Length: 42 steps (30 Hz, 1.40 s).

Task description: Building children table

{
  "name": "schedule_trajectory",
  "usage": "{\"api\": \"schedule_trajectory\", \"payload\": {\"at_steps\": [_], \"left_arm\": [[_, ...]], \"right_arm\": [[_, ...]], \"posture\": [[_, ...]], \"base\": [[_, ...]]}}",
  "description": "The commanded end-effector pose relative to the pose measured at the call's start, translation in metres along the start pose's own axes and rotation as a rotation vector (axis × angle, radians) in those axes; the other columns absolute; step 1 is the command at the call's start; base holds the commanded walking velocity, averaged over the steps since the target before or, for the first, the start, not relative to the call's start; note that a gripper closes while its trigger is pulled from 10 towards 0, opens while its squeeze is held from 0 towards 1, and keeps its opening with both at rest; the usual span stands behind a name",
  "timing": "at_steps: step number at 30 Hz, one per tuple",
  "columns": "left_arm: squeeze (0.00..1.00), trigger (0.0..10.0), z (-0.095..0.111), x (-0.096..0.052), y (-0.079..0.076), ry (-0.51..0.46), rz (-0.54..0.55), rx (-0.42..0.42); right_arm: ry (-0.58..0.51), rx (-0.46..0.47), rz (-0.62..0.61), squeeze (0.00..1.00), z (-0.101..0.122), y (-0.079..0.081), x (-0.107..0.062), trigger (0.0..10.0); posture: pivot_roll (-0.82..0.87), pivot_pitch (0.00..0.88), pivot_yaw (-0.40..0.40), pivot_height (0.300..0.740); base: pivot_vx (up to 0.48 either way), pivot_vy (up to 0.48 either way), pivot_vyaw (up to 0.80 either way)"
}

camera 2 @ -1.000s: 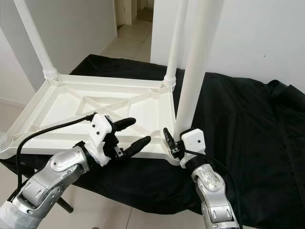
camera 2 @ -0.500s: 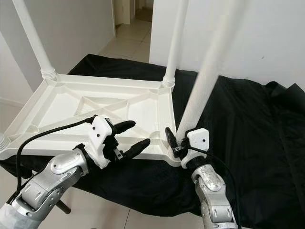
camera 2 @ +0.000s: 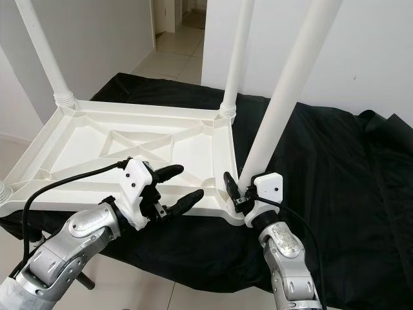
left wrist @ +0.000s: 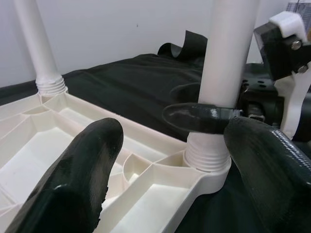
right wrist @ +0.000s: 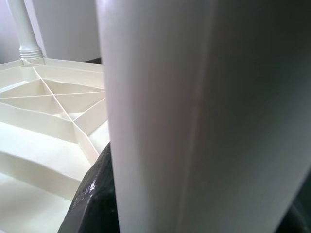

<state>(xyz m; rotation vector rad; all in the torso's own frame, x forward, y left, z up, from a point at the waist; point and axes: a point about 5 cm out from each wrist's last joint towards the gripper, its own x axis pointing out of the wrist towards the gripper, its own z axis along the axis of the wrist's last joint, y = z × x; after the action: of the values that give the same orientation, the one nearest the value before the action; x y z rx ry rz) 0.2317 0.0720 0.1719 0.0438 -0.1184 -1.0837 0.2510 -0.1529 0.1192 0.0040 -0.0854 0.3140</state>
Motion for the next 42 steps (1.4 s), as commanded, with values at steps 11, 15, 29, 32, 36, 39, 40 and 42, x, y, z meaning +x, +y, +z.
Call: {"api": "schedule_trajectory", "payload": {"at_steps": [11, 15, 29, 32, 36, 39, 40, 42], "left_arm": [[0.0, 10.0, 0.0, 0.003, -0.004, 0.007, -0.049, 0.01], [0.0, 10.0, 0.0, 0.003, -0.003, 0.006, -0.045, 0.01], [0.0, 10.0, 0.001, 0.005, -0.002, -0.001, -0.031, 0.015], [0.0, 10.0, 0.001, 0.006, -0.003, -0.003, -0.03, 0.013], [0.0, 10.0, 0.001, 0.006, -0.003, -0.005, -0.029, 0.012], [0.0, 10.0, 0.001, 0.007, -0.004, -0.01, -0.029, 0.009], [0.0, 10.0, 0.001, 0.007, -0.004, -0.01, -0.029, 0.009], [0.0, 10.0, 0.001, 0.007, -0.004, -0.01, -0.029, 0.009]], "right_arm": [[0.091, 0.052, -0.356, 0.0, -0.021, 0.016, 0.0, 10.0], [0.08, 0.046, -0.375, 0.0, -0.019, 0.019, 0.002, 10.0], [0.028, 0.077, -0.358, 1.0, -0.011, 0.01, 0.011, 10.0], [-0.015, 0.079, -0.33, 1.0, -0.004, 0.003, 0.012, 10.0], [-0.023, 0.07, -0.318, 1.0, -0.002, -0.002, 0.012, 10.0], [-0.042, 0.065, -0.228, 0.0, 0.004, -0.011, 0.014, 10.0], [-0.042, 0.065, -0.228, 0.0, 0.004, -0.011, 0.014, 10.0], [-0.045, 0.066, -0.211, 0.0, 0.006, -0.013, 0.015, 10.0]], "posture": [[0.0, 0.0, -0.056, 0.74], [0.0, 0.0, -0.055, 0.74], [0.0, 0.0, -0.062, 0.74], [0.0, 0.0, -0.063, 0.74], [0.0, 0.0, -0.065, 0.74], [-0.01, 0.0, -0.067, 0.74], [-0.01, 0.0, -0.067, 0.74], [-0.01, 0.0, -0.067, 0.74]], "base": [[0.0, 0.0, 0.0], [0.0, 0.0, 0.0], [0.0, 0.0, 0.0], [0.0, 0.0, 0.0], [0.0, 0.0, 0.0], [0.0, 0.0, 0.0], [0.0, 0.0, 0.0], [0.0, 0.0, 0.0]]}}
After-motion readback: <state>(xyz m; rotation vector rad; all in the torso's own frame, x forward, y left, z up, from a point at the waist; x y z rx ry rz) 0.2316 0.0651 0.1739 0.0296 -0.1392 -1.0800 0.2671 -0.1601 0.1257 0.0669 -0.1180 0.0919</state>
